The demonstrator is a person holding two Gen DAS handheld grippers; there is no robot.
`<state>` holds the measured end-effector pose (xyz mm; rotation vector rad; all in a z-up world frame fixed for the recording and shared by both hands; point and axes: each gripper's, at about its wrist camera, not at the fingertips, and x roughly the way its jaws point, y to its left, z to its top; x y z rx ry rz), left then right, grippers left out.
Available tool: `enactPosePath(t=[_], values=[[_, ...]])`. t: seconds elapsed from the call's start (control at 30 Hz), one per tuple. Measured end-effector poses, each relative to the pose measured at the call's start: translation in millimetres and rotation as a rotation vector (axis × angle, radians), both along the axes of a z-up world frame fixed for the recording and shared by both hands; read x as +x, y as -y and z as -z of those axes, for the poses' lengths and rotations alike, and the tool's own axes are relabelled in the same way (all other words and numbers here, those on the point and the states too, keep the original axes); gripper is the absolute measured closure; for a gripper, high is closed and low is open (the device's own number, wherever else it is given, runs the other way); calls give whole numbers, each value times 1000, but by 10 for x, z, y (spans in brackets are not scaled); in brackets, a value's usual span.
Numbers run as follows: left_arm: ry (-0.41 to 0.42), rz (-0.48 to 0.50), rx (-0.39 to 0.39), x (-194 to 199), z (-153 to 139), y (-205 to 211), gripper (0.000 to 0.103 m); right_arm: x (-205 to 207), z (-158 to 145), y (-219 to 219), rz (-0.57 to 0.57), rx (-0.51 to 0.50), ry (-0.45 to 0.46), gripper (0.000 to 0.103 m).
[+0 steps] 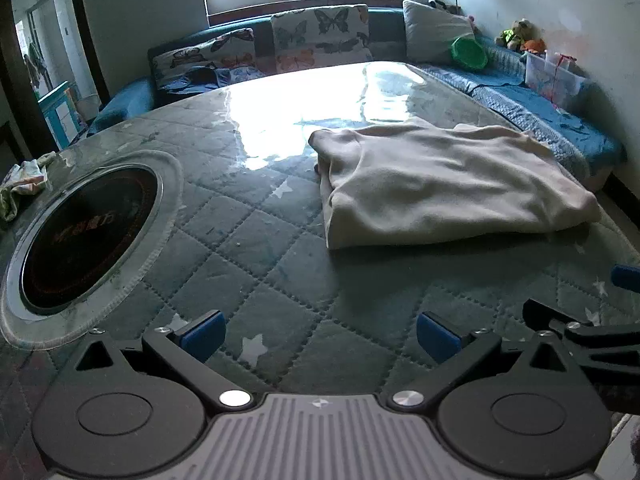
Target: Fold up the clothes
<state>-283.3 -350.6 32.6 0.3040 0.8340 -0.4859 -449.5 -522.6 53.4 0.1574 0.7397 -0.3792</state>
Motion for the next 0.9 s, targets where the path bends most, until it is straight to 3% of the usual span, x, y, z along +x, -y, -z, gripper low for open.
enactPosePath(t=[0.9], values=[[-27, -6, 57, 78, 76, 301, 0, 78, 52, 208, 10, 34, -51, 0]])
